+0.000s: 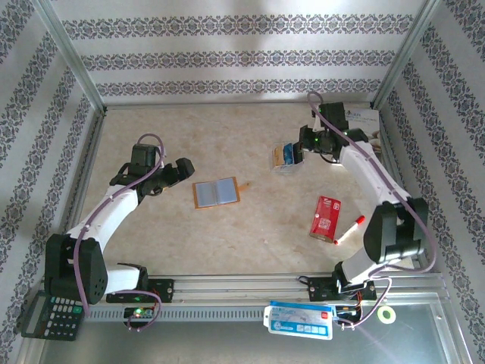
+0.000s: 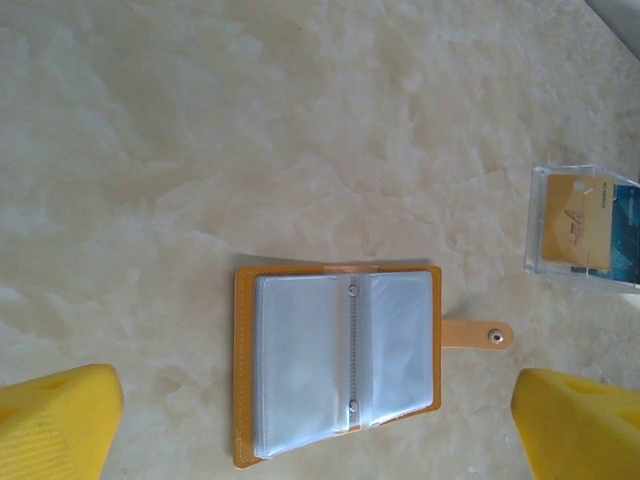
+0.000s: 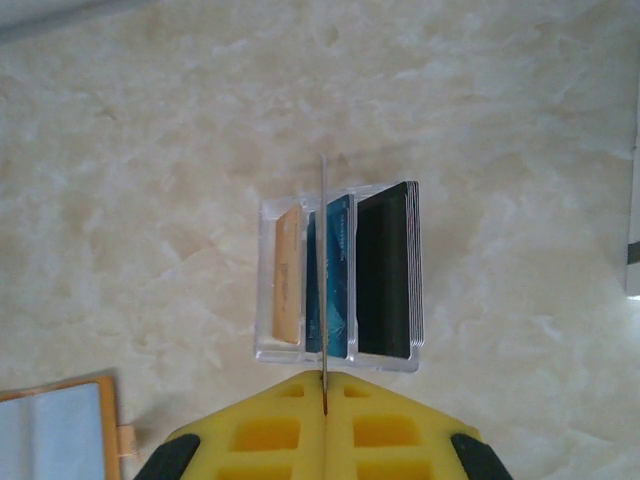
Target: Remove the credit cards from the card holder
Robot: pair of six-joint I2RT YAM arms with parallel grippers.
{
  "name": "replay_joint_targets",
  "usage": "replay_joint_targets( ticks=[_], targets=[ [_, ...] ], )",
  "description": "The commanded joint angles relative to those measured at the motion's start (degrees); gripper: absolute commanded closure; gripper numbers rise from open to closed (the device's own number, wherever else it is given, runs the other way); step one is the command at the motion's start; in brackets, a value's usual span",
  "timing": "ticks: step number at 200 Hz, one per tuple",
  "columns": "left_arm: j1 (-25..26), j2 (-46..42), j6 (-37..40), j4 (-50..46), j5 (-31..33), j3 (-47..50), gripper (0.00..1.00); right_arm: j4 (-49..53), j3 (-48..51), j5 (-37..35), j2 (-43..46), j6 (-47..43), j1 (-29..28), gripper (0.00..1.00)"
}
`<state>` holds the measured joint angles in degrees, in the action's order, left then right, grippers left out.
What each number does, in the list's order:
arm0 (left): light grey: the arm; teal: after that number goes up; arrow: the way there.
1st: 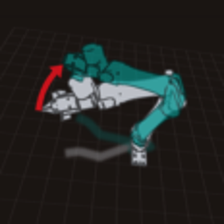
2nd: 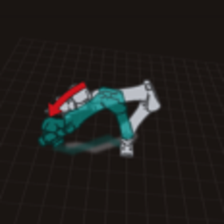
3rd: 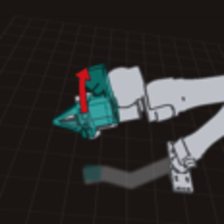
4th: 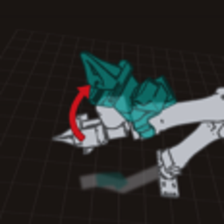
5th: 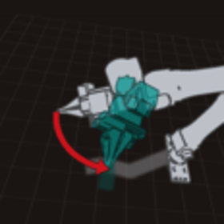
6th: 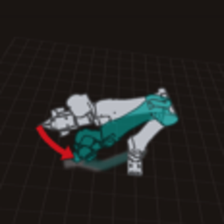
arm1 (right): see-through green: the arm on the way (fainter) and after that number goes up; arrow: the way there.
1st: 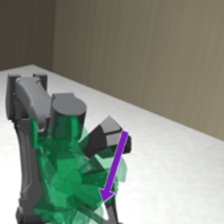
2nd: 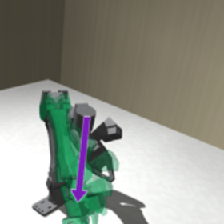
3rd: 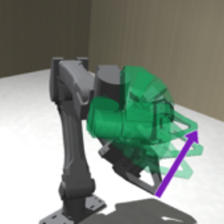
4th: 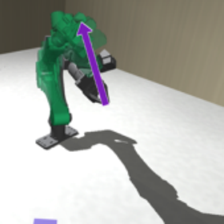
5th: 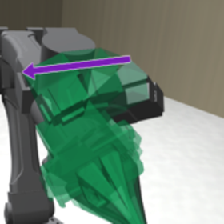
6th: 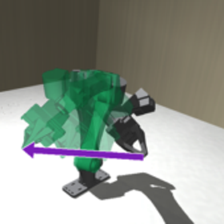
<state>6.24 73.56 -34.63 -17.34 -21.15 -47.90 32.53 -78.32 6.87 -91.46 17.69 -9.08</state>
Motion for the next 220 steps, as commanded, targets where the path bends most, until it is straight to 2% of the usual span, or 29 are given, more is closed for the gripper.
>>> replay_joint_targets(
  ticks=[1,59,161,220],
  targets=[
    [-0.7,-0.4,2.1,-1.3,-1.8,0.6,0.00,7.5,-5.1,0.1,-5.4,-5.6,0.7,1.00],
    [-0.7,-0.4,2.0,-1.7,-1.7,1.3,0.00,13.9,-13.5,-2.1,-14.9,-7.9,1.3,1.00],
    [-0.7,1.7,1.4,-1.2,-2.6,1.5,0.00,16.1,-20.8,-4.1,-23.4,-6.7,1.3,1.00],
    [-0.7,2.1,1.5,-1.5,-2.4,1.3,0.00,17.8,-21.9,-2.8,-24.3,-7.3,1.3,1.00]
  ],
)
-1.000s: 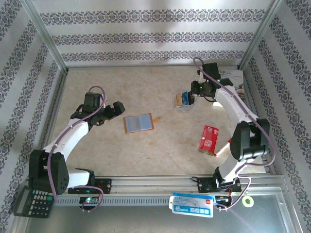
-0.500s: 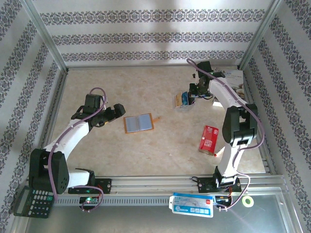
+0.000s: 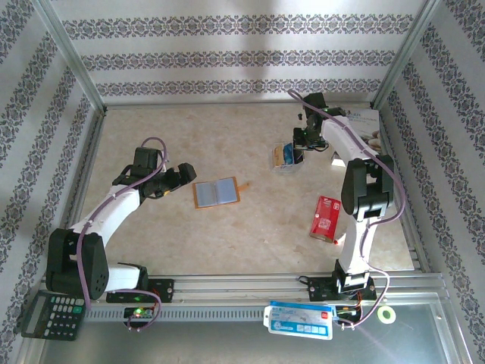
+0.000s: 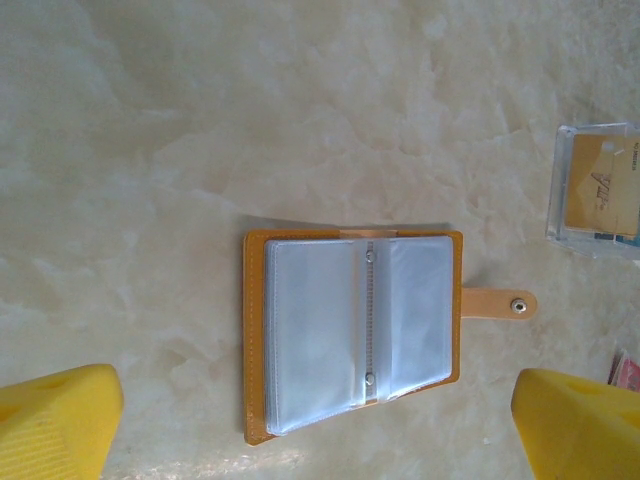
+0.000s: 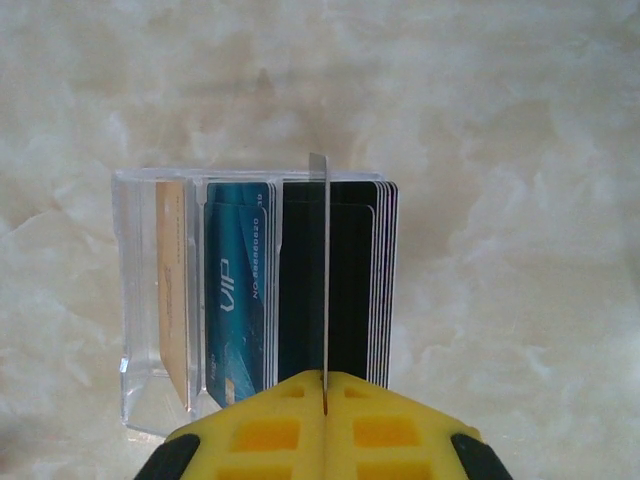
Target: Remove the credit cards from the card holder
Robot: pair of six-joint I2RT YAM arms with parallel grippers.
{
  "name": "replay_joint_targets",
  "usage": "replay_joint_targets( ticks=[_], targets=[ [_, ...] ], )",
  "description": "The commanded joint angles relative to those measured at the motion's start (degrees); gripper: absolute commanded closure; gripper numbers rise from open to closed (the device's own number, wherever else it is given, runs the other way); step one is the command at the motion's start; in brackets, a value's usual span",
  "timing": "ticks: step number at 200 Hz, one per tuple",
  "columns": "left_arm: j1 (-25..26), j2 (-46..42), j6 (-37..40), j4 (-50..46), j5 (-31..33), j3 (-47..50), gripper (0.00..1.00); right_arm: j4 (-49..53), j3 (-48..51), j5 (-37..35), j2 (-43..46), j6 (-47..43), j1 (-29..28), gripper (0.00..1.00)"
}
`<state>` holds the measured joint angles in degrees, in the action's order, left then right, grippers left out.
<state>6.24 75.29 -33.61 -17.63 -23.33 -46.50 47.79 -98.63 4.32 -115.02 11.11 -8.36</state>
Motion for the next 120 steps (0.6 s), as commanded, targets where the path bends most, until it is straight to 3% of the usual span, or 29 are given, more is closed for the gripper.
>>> replay_joint_targets(
  ticks=[1,120],
  targets=[
    [-0.7,0.4,0.4,-1.2,-0.2,-0.1,0.00,2.5,-1.6,-0.2,-0.7,-0.7,0.6,1.00],
    [-0.7,1.5,0.1,-1.2,-0.9,-0.4,0.00,5.1,-2.6,0.4,-1.2,0.4,0.4,0.99]
  ],
)
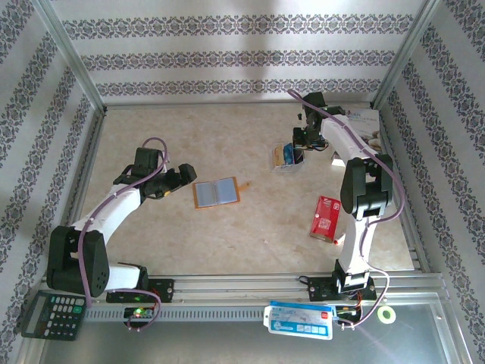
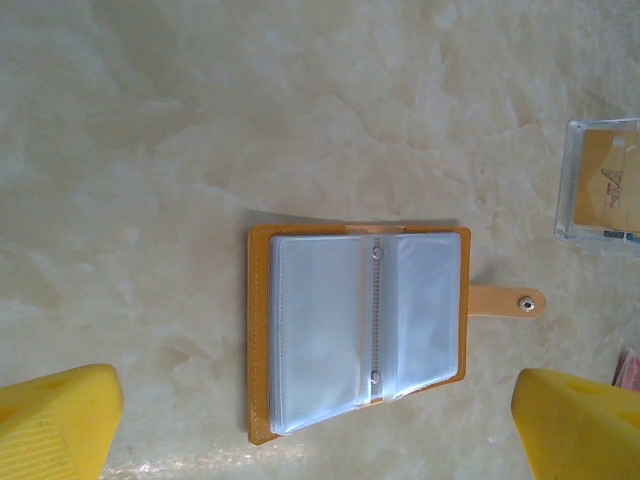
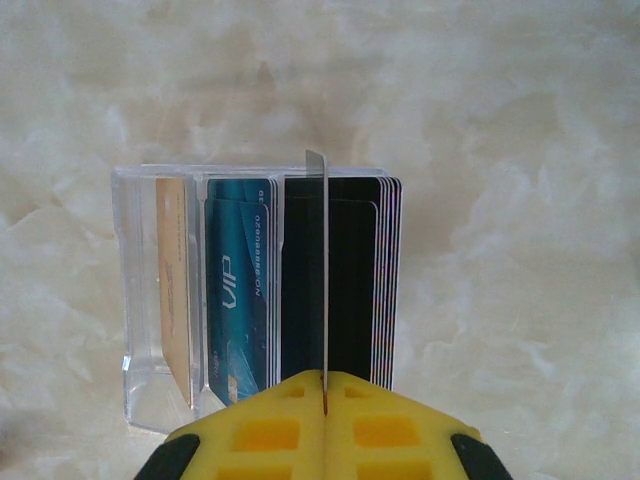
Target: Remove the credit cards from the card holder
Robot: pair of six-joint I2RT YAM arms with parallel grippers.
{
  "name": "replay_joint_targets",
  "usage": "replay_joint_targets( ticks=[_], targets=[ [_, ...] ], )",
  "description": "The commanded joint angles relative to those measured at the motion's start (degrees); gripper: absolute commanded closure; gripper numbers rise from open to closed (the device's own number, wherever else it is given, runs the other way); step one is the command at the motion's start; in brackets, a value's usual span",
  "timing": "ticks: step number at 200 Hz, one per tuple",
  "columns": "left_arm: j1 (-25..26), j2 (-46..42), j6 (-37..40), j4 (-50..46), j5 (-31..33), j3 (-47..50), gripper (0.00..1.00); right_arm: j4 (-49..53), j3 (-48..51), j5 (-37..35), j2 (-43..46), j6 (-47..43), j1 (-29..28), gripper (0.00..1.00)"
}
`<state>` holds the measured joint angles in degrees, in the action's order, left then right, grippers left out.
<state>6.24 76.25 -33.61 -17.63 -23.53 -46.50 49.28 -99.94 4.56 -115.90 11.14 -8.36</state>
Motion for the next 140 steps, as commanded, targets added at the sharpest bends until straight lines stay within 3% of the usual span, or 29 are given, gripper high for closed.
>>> replay_joint_targets(
  ticks=[1,46,140],
  targets=[
    [-0.7,0.6,0.0,-1.2,-0.7,-0.4,0.00,3.7,-1.2,0.1,-0.3,0.4,0.4,0.99],
    [-0.7,0.7,0.0,-1.4,-0.6,-0.3,0.00,2.3,0.8,2.2,2.7,1.7,0.3,0.98],
    [-0.7,0.7,0.0,-1.5,-0.7,-0.3,0.00,2.6,-1.0,1.0,-0.6,1.7,0.4,0.97]
  ],
)
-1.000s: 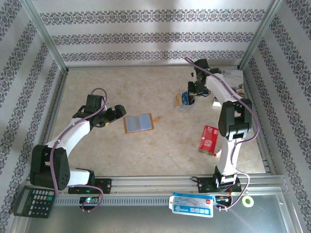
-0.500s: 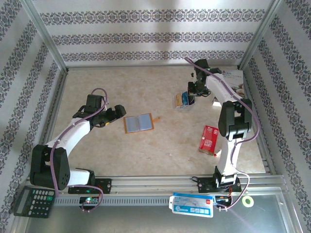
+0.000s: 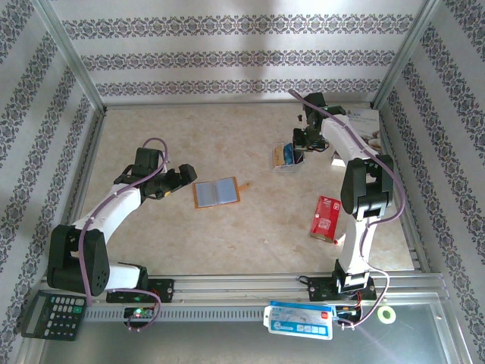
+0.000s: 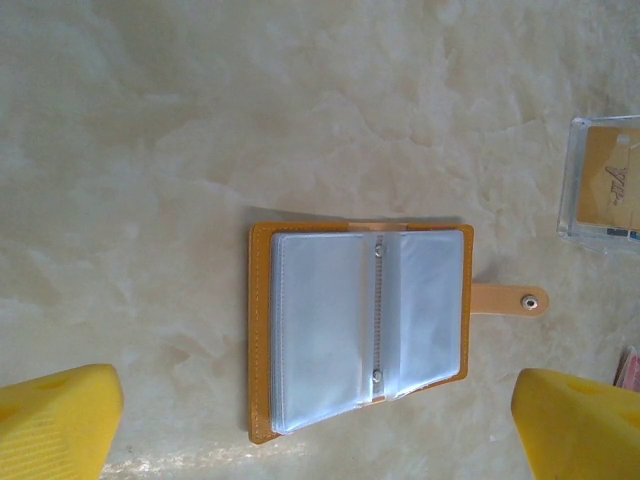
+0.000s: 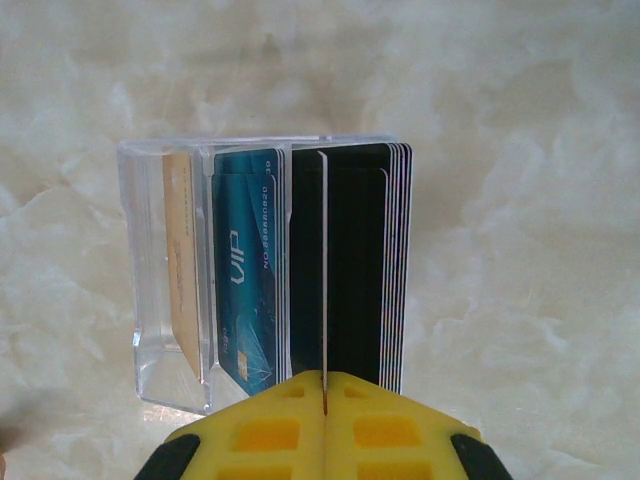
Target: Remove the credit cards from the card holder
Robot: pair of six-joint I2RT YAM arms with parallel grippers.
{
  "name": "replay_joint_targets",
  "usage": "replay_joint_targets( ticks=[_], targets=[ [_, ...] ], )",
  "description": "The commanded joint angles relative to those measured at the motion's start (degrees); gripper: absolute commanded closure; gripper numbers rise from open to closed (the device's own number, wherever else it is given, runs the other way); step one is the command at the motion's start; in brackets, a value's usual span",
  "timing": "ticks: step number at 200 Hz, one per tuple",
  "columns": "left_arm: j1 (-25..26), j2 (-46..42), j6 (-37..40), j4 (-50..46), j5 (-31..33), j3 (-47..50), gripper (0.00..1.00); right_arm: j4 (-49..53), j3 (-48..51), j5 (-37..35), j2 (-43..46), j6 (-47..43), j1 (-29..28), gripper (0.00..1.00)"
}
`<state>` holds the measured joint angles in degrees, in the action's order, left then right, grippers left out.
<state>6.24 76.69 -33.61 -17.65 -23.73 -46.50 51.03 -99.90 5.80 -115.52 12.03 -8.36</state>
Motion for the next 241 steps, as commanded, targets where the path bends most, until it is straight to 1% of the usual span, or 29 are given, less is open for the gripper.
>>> replay_joint_targets(
  ticks=[1,24,52,64,81,106,120,145,172,213,241],
  targets=[
    [-0.7,0.3,-0.1,-1.5,-0.5,-0.3,0.00,0.8,-1.1,-0.2,-1.0,0.8,0.3,0.97],
    [-0.7,0.1,-0.1,-1.6,-0.5,-0.3,0.00,0.5,-2.3,-0.6,-2.0,0.8,0.3,0.92],
    [-0.6,-0.3,-0.2,-1.9,-0.4,-0.4,0.00,0.5,-4.0,-1.9,-1.4,1.7,0.0,0.80],
    [-0.6,-0.6,-0.2,-2.1,-0.2,-0.5,0.00,0.0,-3.7,-2.0,0.0,2.2,-0.1,0.77],
    [-0.7,-0.8,-0.2,-2.3,-0.1,-0.4,0.00,-0.7,-2.7,-2.2,2.7,2.7,-0.5,0.74],
    [-0.7,-0.9,-0.5,-2.0,-0.2,-0.2,0.00,-2.3,1.0,-2.1,7.2,3.4,-1.9,0.70],
    [-0.7,-0.9,-0.9,-1.3,0.0,0.1,0.00,-4.1,4.2,-1.6,10.0,4.5,-3.3,0.66],
    [-0.7,-1.0,-2.2,0.0,1.1,0.8,0.00,-7.9,10.4,-1.5,14.4,7.6,-8.1,0.58],
    [-0.8,-1.6,-3.6,1.0,3.4,1.4,0.00,-15.3,16.1,1.6,16.4,10.3,-15.9,0.46],
    [-2.1,-3.1,-5.3,2.5,4.6,2.5,0.00,-20.7,17.0,0.5,12.0,14.6,-27.8,0.38],
    [-4.1,-4.6,-5.9,2.9,4.6,4.0,0.00,-22.3,14.8,-0.2,6.9,17.4,-33.8,0.34]
  ],
)
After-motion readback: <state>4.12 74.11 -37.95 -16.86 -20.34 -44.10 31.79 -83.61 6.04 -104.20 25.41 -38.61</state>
